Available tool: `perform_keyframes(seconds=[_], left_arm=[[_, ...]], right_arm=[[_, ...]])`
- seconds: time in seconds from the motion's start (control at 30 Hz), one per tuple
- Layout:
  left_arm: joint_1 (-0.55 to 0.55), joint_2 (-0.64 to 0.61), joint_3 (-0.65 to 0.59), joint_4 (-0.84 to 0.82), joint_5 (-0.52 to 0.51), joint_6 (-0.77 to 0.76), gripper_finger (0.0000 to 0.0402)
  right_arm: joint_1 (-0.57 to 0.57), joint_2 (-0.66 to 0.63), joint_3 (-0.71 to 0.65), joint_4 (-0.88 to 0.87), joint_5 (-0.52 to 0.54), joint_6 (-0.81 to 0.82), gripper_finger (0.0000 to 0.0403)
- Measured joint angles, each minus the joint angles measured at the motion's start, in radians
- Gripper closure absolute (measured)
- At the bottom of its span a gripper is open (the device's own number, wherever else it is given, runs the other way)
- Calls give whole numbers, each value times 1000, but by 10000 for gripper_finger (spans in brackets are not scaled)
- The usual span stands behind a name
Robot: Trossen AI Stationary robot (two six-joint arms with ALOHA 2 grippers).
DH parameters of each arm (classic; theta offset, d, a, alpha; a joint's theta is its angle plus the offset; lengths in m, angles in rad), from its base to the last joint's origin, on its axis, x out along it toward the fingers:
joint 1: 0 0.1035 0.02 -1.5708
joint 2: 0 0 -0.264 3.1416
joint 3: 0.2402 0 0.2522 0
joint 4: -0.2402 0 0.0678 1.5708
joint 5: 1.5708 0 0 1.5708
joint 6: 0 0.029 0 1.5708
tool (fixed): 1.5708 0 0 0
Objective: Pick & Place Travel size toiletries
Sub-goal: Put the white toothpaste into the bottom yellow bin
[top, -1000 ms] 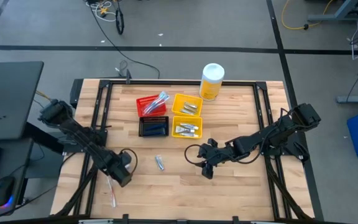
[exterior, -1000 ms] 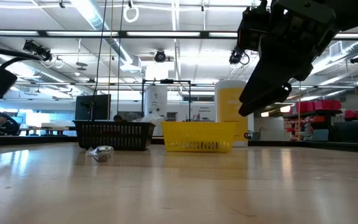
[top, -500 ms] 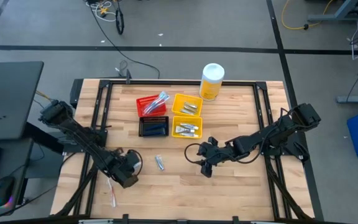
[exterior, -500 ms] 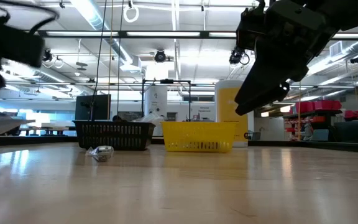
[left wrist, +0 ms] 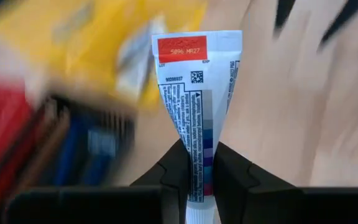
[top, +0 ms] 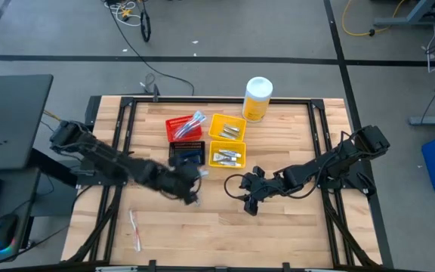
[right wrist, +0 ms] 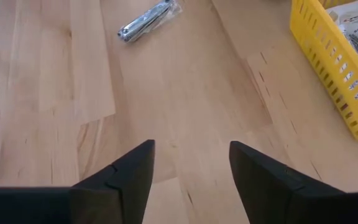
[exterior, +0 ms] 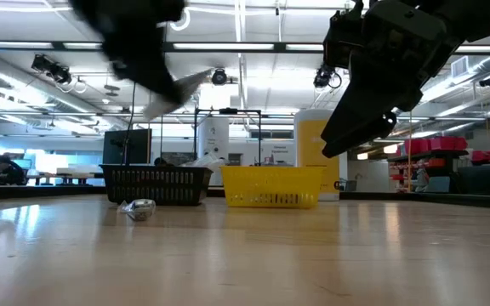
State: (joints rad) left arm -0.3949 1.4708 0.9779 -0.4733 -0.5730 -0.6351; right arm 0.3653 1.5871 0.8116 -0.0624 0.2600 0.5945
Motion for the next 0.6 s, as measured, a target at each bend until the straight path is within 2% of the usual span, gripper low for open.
perform_keyframes(seconds=[0.1,0.23,0.37,0.47,0.6], left_arm=[[95,2,1,213,48,228,342],[213,3,2,413,193,442,342],[311,10,2,460,301,520,342],[359,68,2,480,355,547,342],[401,189,12,506,367,582,342]], right_arm=[[0,0,0,0,-1,0,193],[0,0,0,0,-1,0,199],[0,0,0,-1,-3,0,203],[0,0,0,-1,-2,0,203],[0,0,0,-6,-2,0,199]])
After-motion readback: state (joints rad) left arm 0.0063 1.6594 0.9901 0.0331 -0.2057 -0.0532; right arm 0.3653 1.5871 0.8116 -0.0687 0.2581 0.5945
